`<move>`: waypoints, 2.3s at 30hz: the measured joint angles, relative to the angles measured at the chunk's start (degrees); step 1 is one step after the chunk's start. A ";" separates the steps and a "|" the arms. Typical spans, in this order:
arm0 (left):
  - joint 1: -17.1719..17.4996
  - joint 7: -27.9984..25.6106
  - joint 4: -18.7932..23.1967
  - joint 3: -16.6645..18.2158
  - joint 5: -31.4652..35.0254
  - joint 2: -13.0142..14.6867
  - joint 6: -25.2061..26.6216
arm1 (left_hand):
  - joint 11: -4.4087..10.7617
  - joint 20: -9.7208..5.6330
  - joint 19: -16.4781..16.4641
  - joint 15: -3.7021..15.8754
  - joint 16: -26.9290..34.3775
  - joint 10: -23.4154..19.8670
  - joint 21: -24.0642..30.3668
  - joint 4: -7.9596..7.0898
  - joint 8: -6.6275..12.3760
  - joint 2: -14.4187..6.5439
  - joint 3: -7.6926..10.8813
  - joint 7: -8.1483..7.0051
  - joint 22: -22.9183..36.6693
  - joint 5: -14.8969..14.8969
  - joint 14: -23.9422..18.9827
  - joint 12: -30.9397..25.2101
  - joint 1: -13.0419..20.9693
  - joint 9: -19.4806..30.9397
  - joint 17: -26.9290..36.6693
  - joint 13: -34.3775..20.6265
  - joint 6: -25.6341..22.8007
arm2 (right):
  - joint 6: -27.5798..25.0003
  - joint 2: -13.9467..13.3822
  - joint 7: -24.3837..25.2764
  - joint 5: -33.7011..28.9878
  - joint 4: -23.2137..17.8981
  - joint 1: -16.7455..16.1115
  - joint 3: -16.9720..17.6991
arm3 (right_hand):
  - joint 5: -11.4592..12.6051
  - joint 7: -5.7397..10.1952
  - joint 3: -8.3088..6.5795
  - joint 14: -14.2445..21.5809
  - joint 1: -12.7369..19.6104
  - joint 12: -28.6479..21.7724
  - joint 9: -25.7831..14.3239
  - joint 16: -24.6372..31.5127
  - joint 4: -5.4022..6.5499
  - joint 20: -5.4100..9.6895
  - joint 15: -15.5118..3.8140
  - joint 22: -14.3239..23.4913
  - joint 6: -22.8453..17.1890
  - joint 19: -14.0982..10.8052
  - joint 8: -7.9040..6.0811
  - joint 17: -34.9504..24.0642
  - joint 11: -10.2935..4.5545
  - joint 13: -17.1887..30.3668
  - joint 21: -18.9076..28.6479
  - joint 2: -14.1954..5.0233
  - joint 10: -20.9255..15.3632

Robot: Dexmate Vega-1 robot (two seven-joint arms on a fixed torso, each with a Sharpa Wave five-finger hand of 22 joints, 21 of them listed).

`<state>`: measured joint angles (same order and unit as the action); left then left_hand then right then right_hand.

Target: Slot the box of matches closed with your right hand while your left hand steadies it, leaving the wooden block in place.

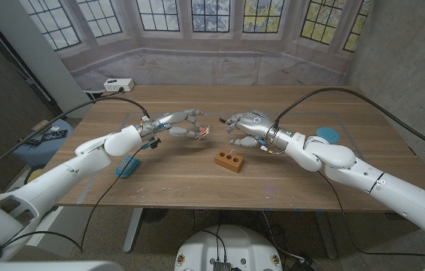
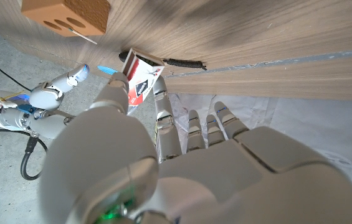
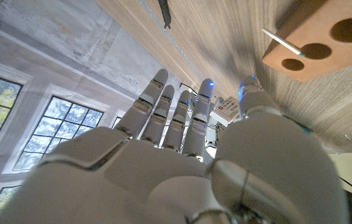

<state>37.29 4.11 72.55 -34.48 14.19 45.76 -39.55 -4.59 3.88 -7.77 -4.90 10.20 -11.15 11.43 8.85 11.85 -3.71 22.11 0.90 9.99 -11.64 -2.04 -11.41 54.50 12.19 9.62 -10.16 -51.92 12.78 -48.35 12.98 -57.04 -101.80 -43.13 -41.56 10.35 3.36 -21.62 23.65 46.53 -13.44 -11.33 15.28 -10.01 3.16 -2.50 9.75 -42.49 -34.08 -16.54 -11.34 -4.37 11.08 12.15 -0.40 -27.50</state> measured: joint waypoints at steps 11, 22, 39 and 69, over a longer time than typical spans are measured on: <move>-1.23 0.82 -1.73 -0.63 0.25 -0.69 -2.15 | -0.01 0.00 0.00 0.31 0.00 0.00 0.00 0.00 0.00 -0.06 0.00 -0.19 0.00 0.00 0.31 0.00 -0.06 0.00 0.00 0.00 -0.19 | 2.44 -0.76 1.84 -2.28 1.67 1.71 -1.35 | 0.00 0.01 0.21 0.80 0.60 0.00 0.01 0.22 0.21 0.13 -0.26 0.00 -1.45 -0.90 -0.27 0.00 -0.07 0.00 0.00 0.00 -0.99; -1.97 1.34 -2.03 -0.90 0.47 -0.99 -2.58 | -0.01 0.00 0.00 0.31 0.00 0.00 0.00 0.00 0.00 -0.07 0.00 -0.19 0.00 0.00 0.31 0.00 -0.05 -0.01 0.00 0.00 -0.19 | 4.38 -0.85 5.31 -4.58 3.74 3.12 -2.31 | 0.00 0.31 0.74 1.71 1.13 0.00 0.01 0.43 0.51 0.11 -0.19 -0.01 -2.36 -1.73 -0.27 -0.26 -0.21 -0.01 0.00 0.08 -2.31; -1.70 1.88 -0.12 -0.94 0.69 -0.88 -1.64 | 0.21 0.01 0.00 0.30 0.00 -0.23 0.00 0.00 0.00 -0.07 0.00 0.12 0.00 0.22 0.31 0.00 -0.05 -0.07 0.00 0.00 -0.48 | 7.27 -1.14 10.73 -8.03 7.67 5.76 -4.69 | 0.00 0.71 1.00 2.09 1.59 0.00 0.01 0.88 0.69 0.21 0.05 -0.01 -3.57 -2.22 -0.65 -0.26 -0.47 0.27 0.00 0.07 -3.19; 0.48 1.47 2.65 0.34 0.98 0.85 -0.26 | 0.40 0.01 0.00 0.61 0.00 -0.42 0.00 0.00 -0.16 -0.31 0.00 -0.17 0.00 0.23 -0.01 0.00 -0.28 -0.05 0.00 0.00 -0.79 | 9.53 -0.48 17.46 -11.76 13.10 9.83 -8.85 | 0.00 0.73 1.71 3.52 1.89 0.00 -0.27 1.32 0.77 0.33 -0.36 -0.01 -4.82 -2.74 -0.65 -0.52 -0.77 0.27 0.00 -0.23 -4.10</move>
<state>37.77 5.57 75.19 -34.15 15.17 46.61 -39.81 -4.18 3.89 -7.78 -4.29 10.20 -11.57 11.43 8.85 11.69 -4.02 22.11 0.74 9.99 -11.41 -2.05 -11.41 54.23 12.14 9.62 -10.16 -52.71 22.31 -48.83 30.44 -68.80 -88.70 -33.30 -50.41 10.35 4.09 -19.91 27.17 48.42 -13.43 -11.60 16.60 -9.24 3.49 -2.85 9.74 -47.31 -36.82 -17.19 -11.87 -5.14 11.34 12.15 -0.63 -31.59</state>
